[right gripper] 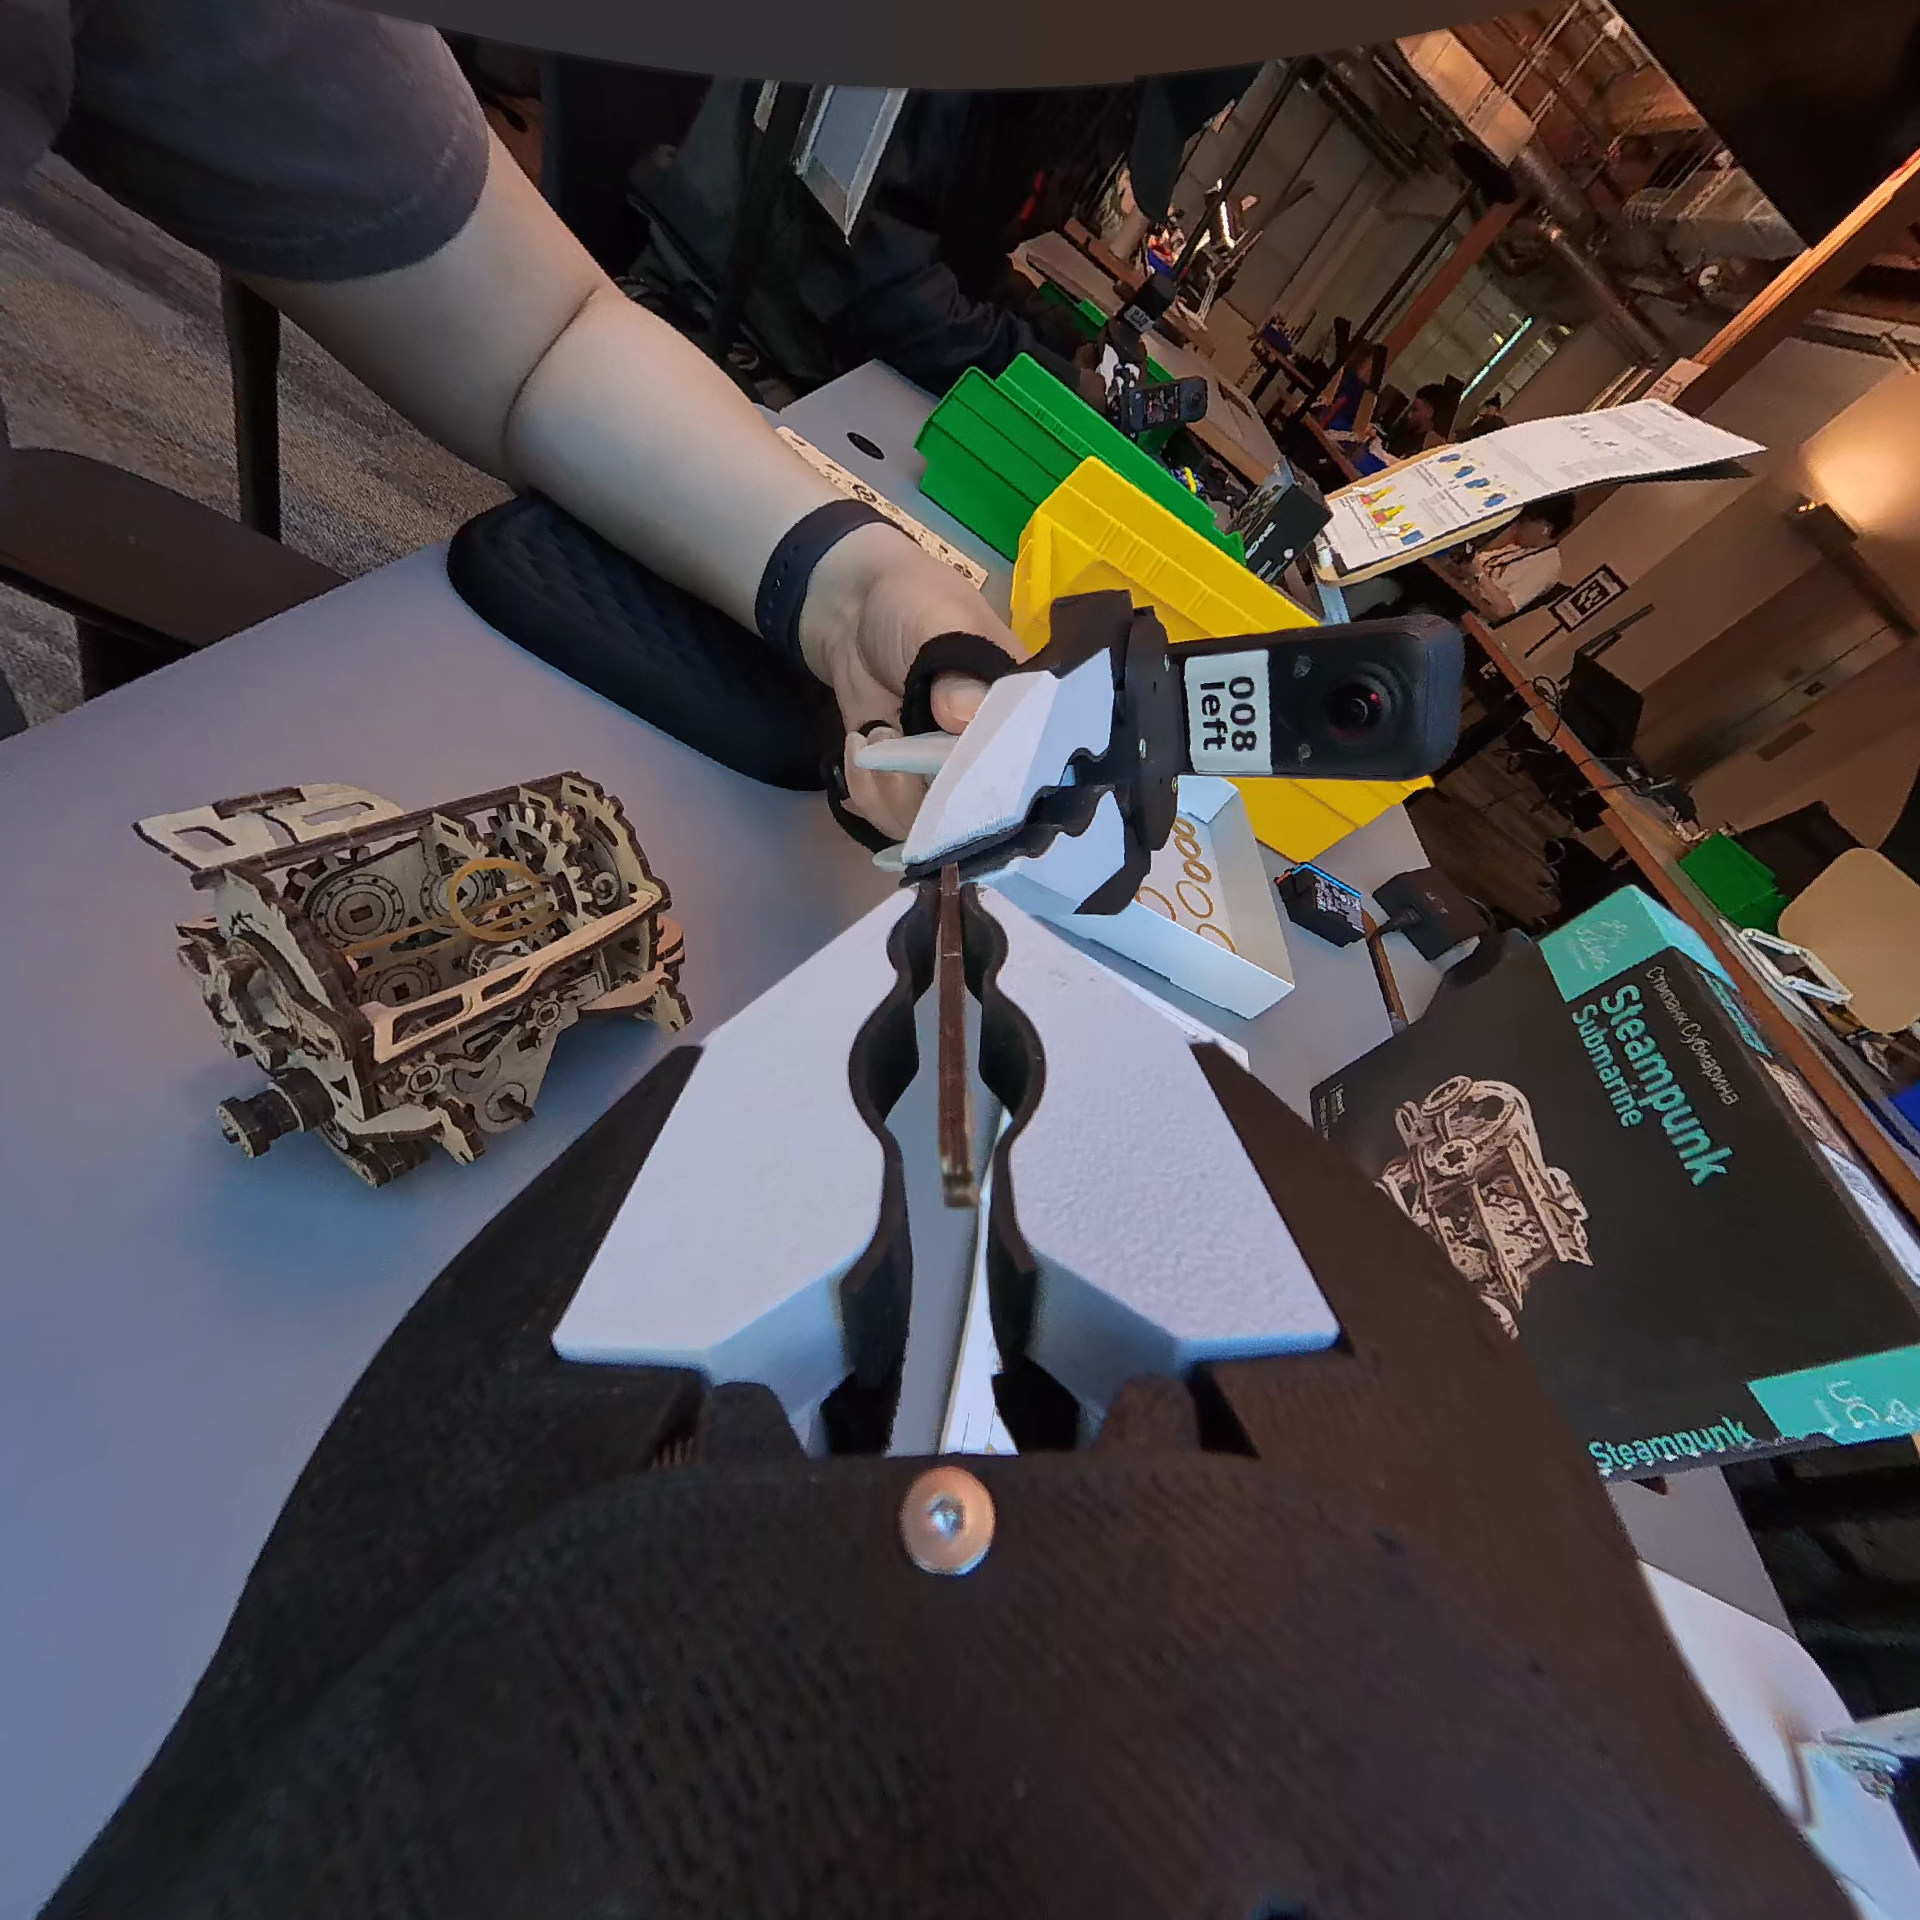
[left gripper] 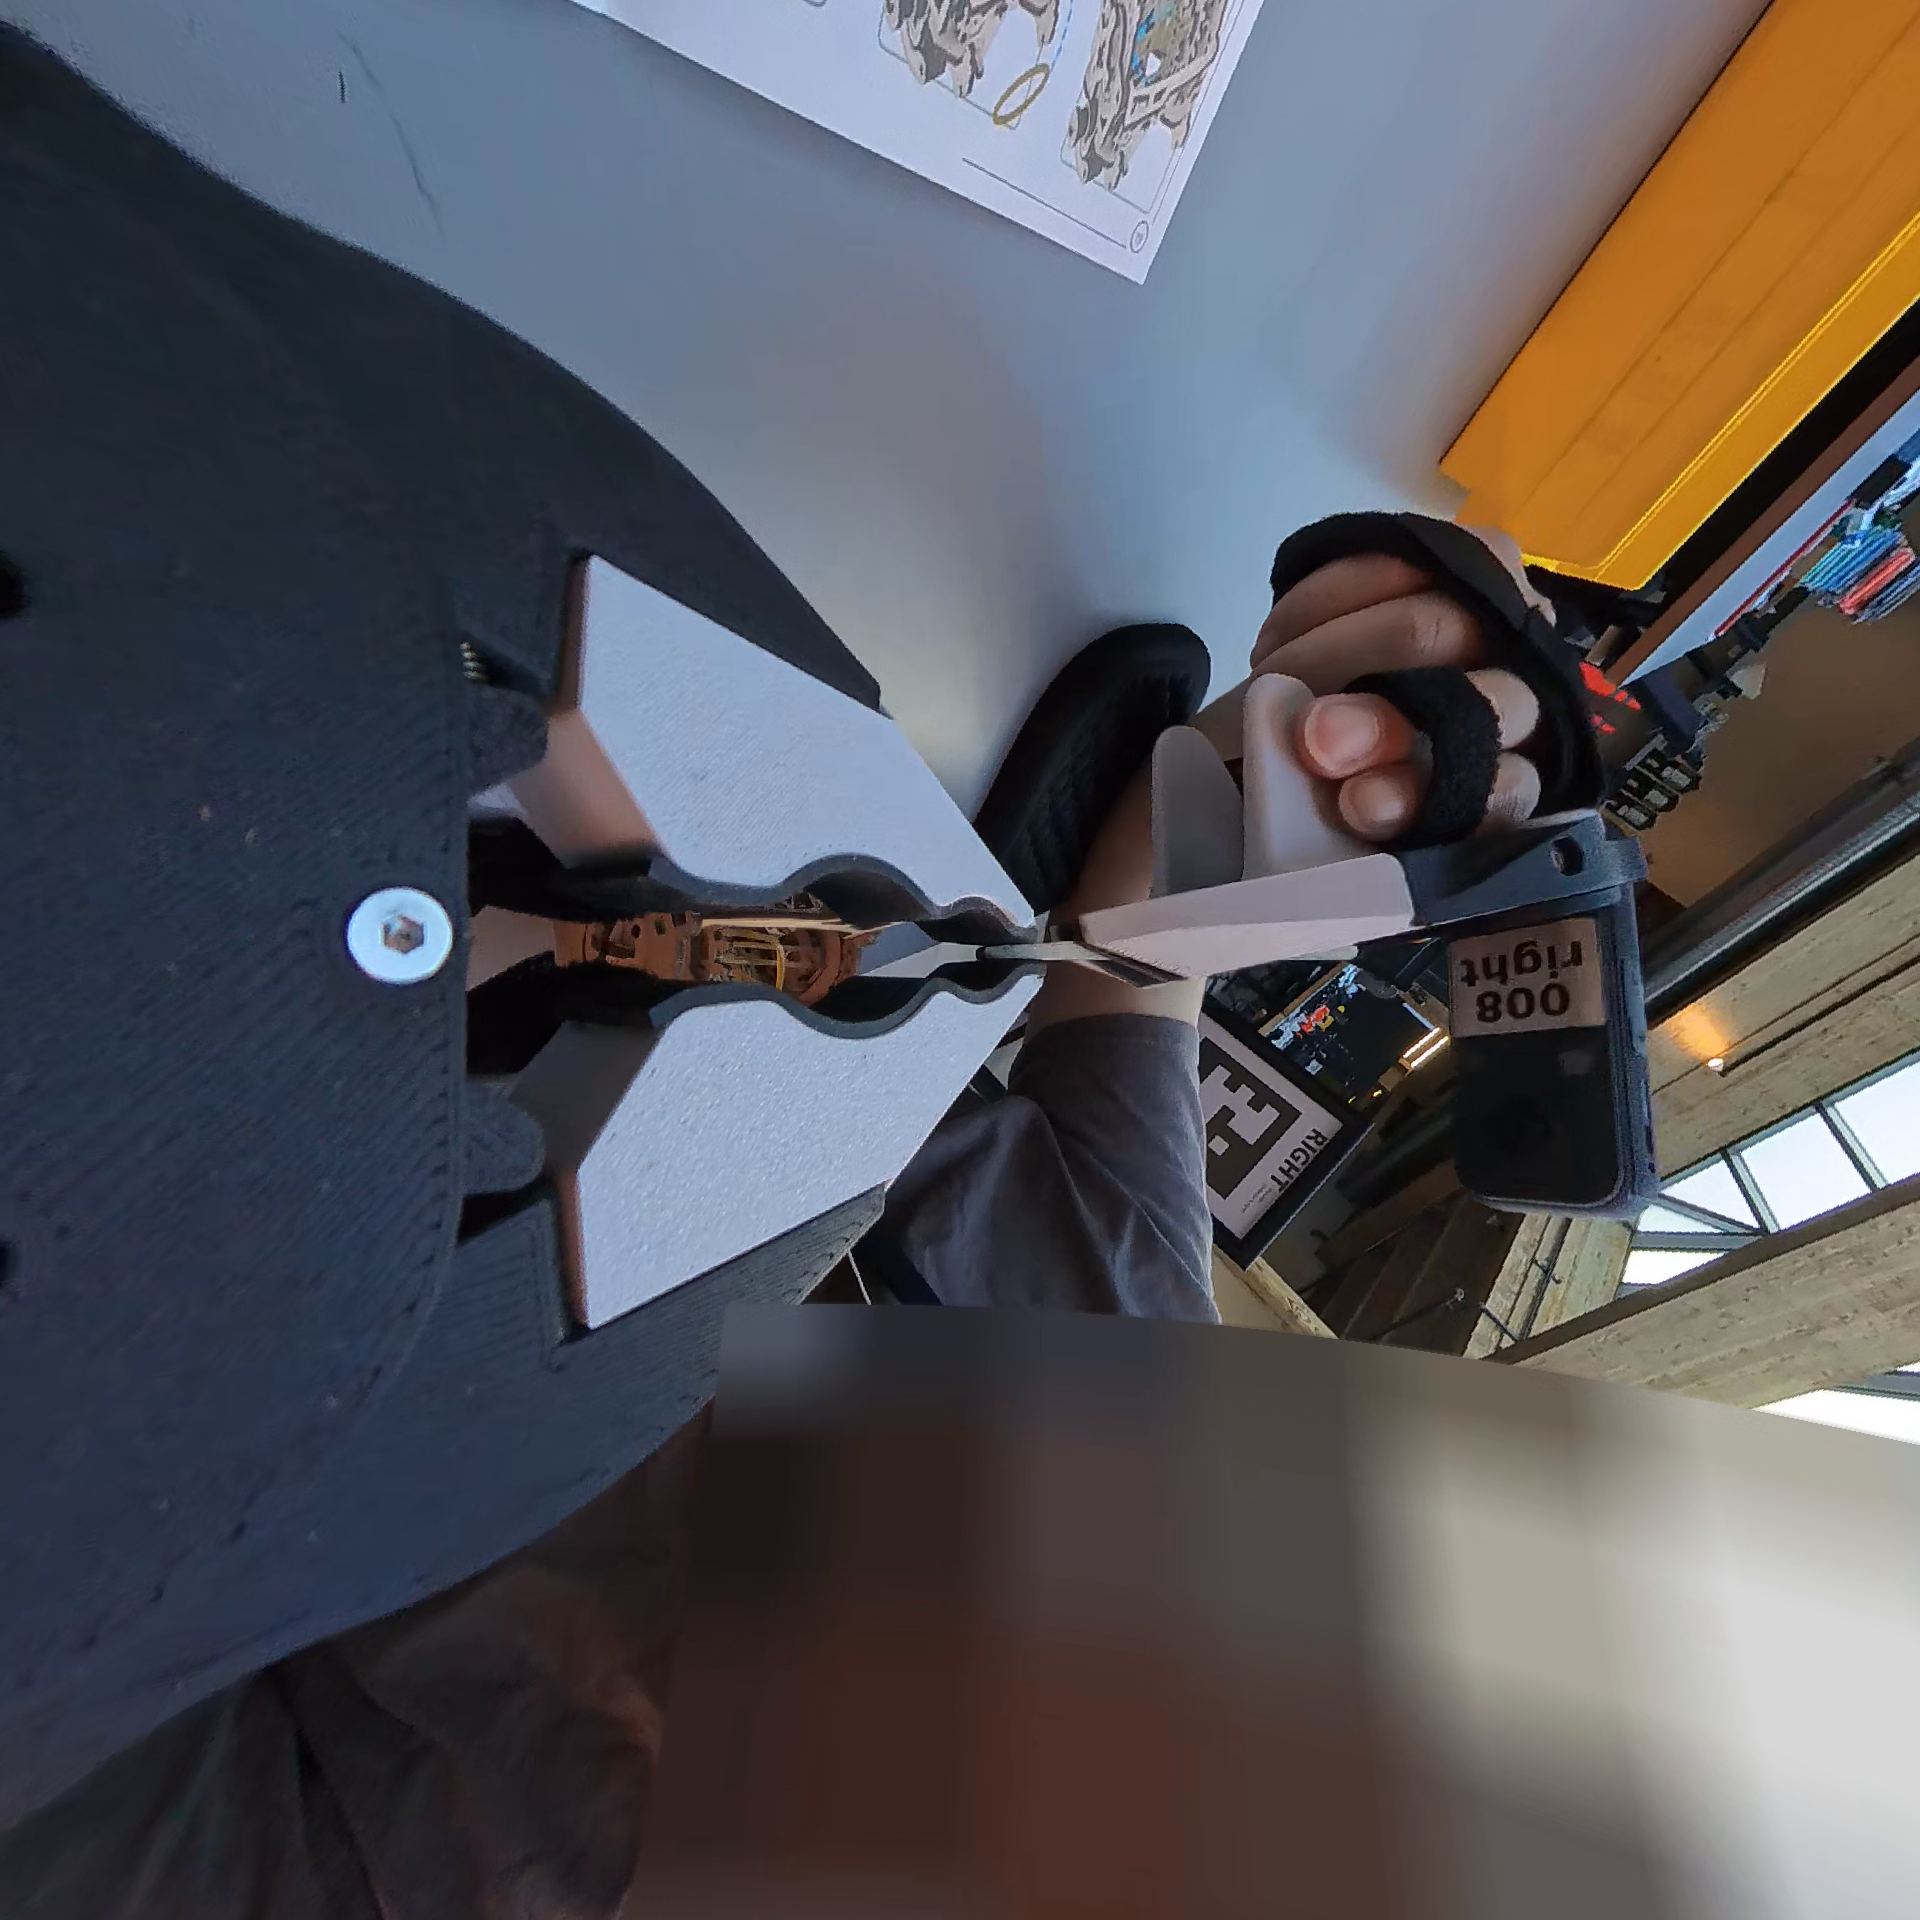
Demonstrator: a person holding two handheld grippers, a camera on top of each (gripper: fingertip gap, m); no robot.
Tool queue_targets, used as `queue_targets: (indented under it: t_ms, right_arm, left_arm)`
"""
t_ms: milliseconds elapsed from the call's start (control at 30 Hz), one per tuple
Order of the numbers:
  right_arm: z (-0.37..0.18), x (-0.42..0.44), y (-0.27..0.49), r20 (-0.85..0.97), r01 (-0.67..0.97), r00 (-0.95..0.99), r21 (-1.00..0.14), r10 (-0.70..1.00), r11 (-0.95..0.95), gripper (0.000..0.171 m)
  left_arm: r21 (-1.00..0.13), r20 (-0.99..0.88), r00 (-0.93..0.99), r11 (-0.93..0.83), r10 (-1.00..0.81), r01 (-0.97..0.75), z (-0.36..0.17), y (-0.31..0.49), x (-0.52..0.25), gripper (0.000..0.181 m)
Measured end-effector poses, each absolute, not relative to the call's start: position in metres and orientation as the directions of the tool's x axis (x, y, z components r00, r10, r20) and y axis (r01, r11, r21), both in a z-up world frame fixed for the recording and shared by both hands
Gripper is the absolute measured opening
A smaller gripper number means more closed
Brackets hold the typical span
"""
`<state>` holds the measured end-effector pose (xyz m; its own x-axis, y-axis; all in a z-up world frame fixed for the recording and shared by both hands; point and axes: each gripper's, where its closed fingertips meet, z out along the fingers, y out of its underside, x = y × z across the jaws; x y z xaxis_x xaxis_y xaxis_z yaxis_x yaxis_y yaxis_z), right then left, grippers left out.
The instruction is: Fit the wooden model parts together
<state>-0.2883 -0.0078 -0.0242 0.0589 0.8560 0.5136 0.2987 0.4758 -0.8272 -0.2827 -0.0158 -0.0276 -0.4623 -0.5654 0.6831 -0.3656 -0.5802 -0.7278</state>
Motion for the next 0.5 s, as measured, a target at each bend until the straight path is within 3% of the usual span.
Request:
queue_targets:
  t_ms: [267, 500]
  right_arm:
    - [-0.0257, -0.2888, -0.0058, 0.541, 0.330, 0.071, -0.806, 0.838, 0.492, 0.001]
    - [-0.0182, -0.2851, -0.0050, 0.522, 0.280, 0.098, -0.831, 0.847, 0.480, 0.001]
  left_arm:
    - [-0.732, 0.679, -0.454, -0.578, -0.577, -0.362, -0.0279, -0.0146, -0.2824, 0.000]
    - [-0.735, 0.668, -0.496, -0.595, -0.554, -0.325, -0.0219, -0.0087, -0.2873, 0.011]
